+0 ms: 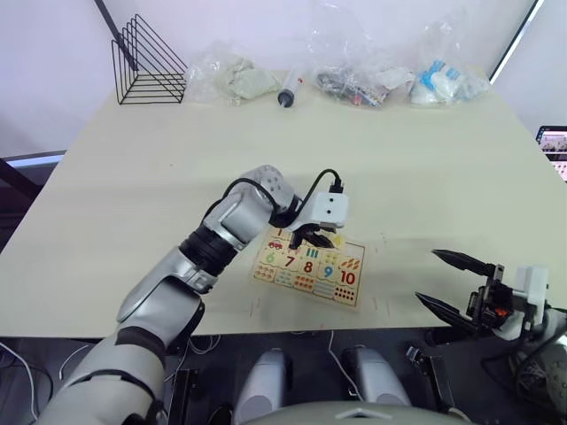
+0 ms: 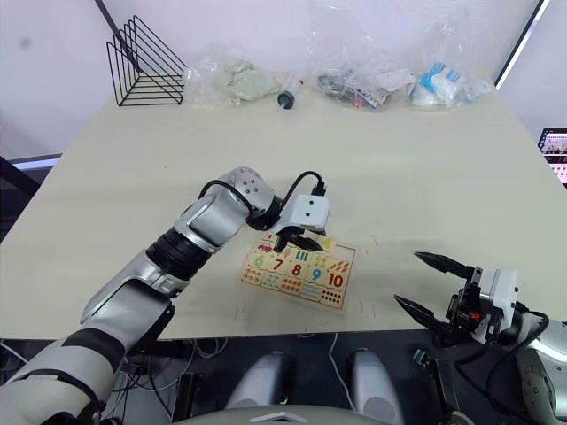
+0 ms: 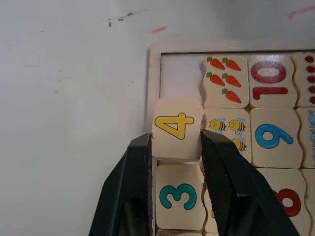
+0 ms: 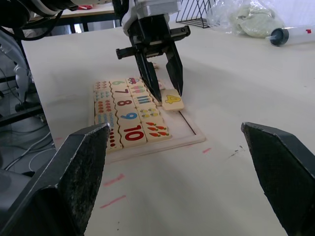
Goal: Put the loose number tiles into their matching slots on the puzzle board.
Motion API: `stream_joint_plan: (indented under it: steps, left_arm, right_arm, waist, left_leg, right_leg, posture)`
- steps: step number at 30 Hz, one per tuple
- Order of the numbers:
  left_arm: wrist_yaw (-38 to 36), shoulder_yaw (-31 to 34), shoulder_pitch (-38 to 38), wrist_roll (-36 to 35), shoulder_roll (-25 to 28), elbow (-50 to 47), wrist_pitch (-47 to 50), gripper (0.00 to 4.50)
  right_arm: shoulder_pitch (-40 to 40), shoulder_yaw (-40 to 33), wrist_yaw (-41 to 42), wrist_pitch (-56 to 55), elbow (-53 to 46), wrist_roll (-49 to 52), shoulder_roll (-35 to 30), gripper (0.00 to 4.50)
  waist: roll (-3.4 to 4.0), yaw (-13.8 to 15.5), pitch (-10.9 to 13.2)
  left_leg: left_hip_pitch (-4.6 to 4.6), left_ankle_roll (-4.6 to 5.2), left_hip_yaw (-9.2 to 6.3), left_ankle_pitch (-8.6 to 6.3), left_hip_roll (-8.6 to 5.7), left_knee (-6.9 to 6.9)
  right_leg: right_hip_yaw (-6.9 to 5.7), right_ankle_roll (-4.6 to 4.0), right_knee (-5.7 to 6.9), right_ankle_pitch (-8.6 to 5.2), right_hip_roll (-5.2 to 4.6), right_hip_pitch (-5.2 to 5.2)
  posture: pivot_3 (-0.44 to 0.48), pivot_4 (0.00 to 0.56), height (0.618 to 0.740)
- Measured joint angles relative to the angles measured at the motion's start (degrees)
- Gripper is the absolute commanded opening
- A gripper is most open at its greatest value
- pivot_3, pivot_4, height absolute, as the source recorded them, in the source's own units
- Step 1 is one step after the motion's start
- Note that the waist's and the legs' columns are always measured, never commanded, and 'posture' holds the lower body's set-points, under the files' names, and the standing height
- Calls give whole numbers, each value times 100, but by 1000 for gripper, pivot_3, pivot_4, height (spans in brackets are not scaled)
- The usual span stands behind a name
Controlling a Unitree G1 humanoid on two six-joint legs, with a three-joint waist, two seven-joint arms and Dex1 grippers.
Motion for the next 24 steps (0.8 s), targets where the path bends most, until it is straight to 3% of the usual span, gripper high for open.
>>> stream_joint_plan:
  steps: [24]
  left_arm:
    - [-71,-2,-29,236,-139,253,-219,930]
  right_arm:
    - [34,1,-5,-153,7,-130,1,4500]
  waist:
    - [0,9,0]
  left_leg:
    - [0,0,0,0,-1,2]
  right_leg:
    - [0,0,0,0,0,1]
  posture:
    - [0,150,740]
